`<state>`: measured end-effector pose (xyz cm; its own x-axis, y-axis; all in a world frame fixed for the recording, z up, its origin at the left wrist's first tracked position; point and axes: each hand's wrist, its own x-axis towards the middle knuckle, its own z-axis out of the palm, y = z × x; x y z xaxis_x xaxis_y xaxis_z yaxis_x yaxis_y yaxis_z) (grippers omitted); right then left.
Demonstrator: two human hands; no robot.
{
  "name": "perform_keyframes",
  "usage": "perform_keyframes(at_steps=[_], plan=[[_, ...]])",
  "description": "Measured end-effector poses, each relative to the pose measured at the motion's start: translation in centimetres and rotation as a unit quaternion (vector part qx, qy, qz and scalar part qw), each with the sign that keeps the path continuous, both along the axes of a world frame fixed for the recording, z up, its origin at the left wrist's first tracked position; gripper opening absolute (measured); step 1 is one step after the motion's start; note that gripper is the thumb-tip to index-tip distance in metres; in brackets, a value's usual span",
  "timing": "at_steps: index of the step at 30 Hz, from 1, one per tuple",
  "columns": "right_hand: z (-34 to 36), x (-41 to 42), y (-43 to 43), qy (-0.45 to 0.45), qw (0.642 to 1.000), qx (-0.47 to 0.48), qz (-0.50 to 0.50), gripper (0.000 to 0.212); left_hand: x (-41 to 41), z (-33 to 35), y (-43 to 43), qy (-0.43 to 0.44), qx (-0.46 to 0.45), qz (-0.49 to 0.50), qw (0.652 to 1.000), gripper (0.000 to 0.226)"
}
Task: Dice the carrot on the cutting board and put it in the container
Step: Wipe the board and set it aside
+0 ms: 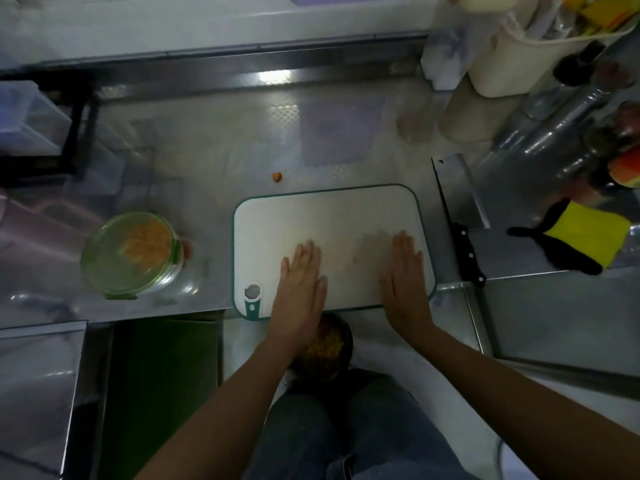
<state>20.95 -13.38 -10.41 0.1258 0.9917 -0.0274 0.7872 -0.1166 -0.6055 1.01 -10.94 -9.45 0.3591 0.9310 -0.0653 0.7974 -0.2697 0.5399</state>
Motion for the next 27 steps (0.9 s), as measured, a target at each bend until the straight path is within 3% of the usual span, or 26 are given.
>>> perform_keyframes(at_steps=[3, 8, 10, 13, 17, 22, 24, 27], plan=[[-0.8, -3.5, -1.4, -0.021, 0.998, -0.036, -0.047, 0.069, -0.8, -0.1, 0.1, 0.016, -0.012, 0.067, 0.998, 0.060], [-0.2, -8.3, -0.7, 0.086, 0.994, -0.019, 0.057, 0.073, -1.4, -0.4, -0.6, -0.044, -0.025, 0.054, 0.997, 0.057], [-0.2, -7.0, -0.8, 0.106, 0.994, 0.000, 0.015, 0.069, -2.0, -0.5, -0.8, -0.012, 0.001, 0.050, 0.999, 0.057], [-0.7, -4.7, -1.6, 0.053, 0.996, -0.001, -0.069, 0.065, -2.5, -0.8, -1.2, 0.034, 0.015, 0.052, 0.998, 0.059], [-0.3, -7.2, -1.3, 0.017, 1.000, -0.022, 0.005, 0.069, -2.4, -0.7, -1.2, 0.015, 0.001, 0.055, 0.998, 0.053], [1.6, -5.2, -0.9, 0.111, 0.992, 0.022, 0.054, 0.061, -2.3, -0.5, -1.3, -0.040, 0.003, -0.042, 0.998, 0.048], [1.1, -3.6, -0.4, 0.071, 0.997, 0.023, 0.008, 0.063, -2.3, -0.4, -1.5, -0.069, -0.006, -0.056, 0.996, 0.047], [0.4, -3.7, 0.3, -0.050, 0.997, -0.047, -0.035, 0.076, -2.1, 0.4, -1.5, -0.089, -0.006, -0.022, 0.996, 0.047]])
